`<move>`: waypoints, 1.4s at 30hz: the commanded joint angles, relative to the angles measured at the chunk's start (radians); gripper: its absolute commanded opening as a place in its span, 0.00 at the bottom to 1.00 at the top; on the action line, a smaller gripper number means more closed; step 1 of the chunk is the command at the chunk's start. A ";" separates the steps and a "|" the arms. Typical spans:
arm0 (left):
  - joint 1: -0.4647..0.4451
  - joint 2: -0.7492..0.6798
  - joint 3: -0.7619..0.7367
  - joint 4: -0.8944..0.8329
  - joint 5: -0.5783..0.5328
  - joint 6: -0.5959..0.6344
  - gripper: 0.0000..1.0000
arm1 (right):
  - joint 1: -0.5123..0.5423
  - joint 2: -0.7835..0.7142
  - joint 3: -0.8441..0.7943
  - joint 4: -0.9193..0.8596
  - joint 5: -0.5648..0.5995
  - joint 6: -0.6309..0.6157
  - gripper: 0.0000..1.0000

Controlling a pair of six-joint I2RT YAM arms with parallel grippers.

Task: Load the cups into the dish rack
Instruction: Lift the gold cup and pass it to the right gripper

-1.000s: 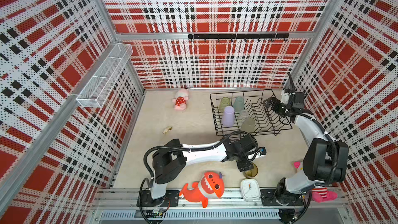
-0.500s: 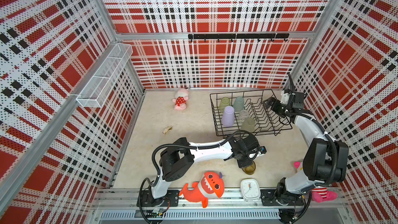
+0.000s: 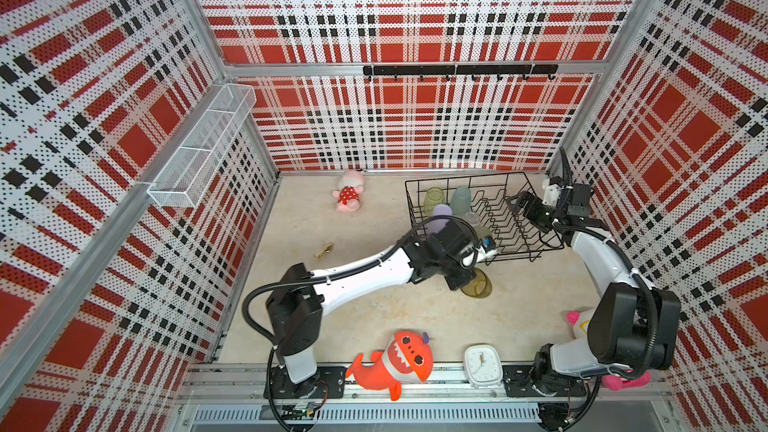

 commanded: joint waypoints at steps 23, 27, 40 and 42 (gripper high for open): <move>0.365 -0.397 -0.709 1.338 0.262 -0.352 0.00 | 0.361 -0.168 0.122 -0.116 -0.415 0.166 0.99; 0.370 -0.359 -0.696 1.352 0.287 -0.366 0.00 | 0.399 -0.175 0.126 -0.085 -0.472 0.203 0.97; 0.387 -0.327 -0.701 1.378 0.303 -0.383 0.00 | 0.529 -0.140 0.113 0.047 -0.544 0.295 0.87; 0.398 -0.325 -0.704 1.409 0.307 -0.420 0.00 | 0.532 -0.142 0.115 0.024 -0.553 0.277 0.85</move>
